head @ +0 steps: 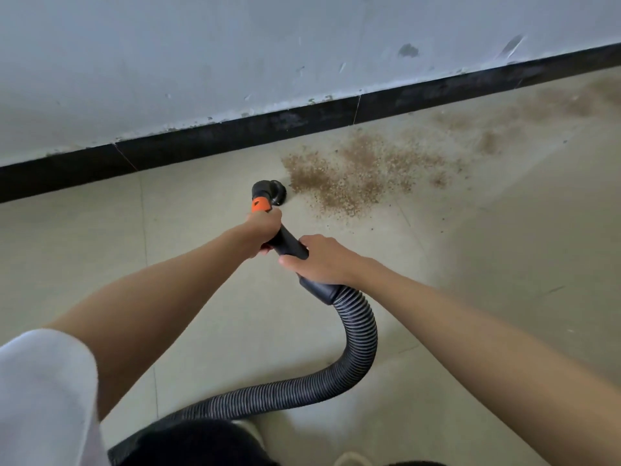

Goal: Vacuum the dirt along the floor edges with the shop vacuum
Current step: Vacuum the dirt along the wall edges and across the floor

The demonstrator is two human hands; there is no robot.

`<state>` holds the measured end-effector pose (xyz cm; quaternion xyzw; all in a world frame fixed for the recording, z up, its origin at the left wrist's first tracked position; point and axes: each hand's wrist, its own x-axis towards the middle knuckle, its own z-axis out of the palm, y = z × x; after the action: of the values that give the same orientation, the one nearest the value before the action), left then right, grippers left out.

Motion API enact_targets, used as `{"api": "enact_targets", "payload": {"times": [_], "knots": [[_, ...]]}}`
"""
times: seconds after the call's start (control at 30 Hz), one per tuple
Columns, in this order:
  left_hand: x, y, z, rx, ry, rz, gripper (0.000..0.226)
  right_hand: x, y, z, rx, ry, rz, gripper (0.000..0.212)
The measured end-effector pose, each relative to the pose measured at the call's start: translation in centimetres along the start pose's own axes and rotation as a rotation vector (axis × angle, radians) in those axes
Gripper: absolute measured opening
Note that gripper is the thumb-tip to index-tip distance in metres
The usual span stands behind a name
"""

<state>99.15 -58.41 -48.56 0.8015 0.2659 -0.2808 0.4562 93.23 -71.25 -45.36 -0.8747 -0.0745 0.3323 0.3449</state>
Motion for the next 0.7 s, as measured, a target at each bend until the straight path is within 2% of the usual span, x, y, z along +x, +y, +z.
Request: {"api": "enact_targets", "payload": {"times": [0.17, 0.33, 0.43, 0.57, 0.7], "knots": [[3.3, 0.8, -0.2, -0.172, 0.072, 0.002, 0.023, 3.7, -0.1, -0.4, -0.048, 0.043, 0.010, 0.032], [6.6, 1.5, -1.2, -0.226, 0.036, 0.002, 0.042, 7.2, -0.8, -1.4, -0.076, 0.070, 0.002, 0.030], [8.2, 1.9, -1.7, -0.270, 0.056, 0.013, 0.036, 8.9, -0.8, -1.7, -0.066, 0.068, -0.009, 0.030], [9.8, 2.7, -1.4, -0.285, 0.089, 0.038, 0.038, 9.2, 0.4, -2.2, 0.035, 0.083, -0.007, 0.033], [11.0, 2.7, -1.0, -0.284, 0.130, 0.046, 0.048, 7.7, 3.0, -0.5, 0.232, 0.092, 0.056, 0.046]]}}
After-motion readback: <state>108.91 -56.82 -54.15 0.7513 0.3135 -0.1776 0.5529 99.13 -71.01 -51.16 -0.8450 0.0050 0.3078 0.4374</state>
